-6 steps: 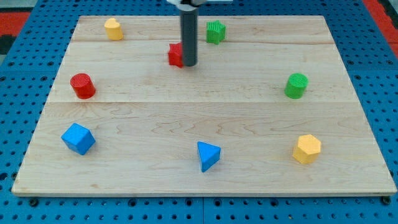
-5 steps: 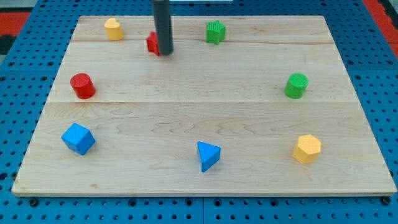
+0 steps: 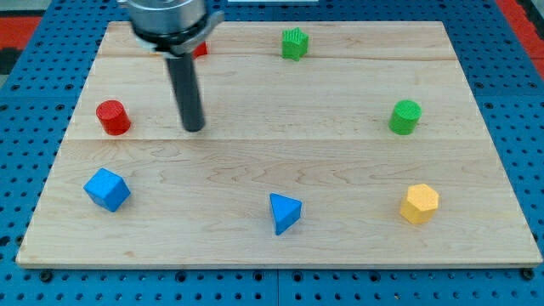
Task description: Push red circle near red star
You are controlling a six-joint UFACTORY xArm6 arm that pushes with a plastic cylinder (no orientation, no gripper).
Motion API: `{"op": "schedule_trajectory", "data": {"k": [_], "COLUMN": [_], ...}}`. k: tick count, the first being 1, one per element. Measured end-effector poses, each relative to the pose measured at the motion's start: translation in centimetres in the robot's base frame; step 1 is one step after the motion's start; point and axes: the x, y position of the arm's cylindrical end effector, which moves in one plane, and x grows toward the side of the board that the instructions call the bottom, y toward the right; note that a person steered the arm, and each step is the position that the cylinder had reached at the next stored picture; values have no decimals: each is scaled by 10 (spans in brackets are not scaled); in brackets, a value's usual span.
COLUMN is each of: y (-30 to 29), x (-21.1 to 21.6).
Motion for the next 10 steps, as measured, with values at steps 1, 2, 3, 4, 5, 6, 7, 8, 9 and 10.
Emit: {"op": "schedule_trajectory", "data": {"k": [1, 2, 3, 4, 5, 6, 7, 8, 9, 10], "y": [-41, -98, -107, -87, -65, -48, -33, 30, 135, 250], "x": [22, 27, 9, -22, -60, -95, -116, -58, 20, 52]}}
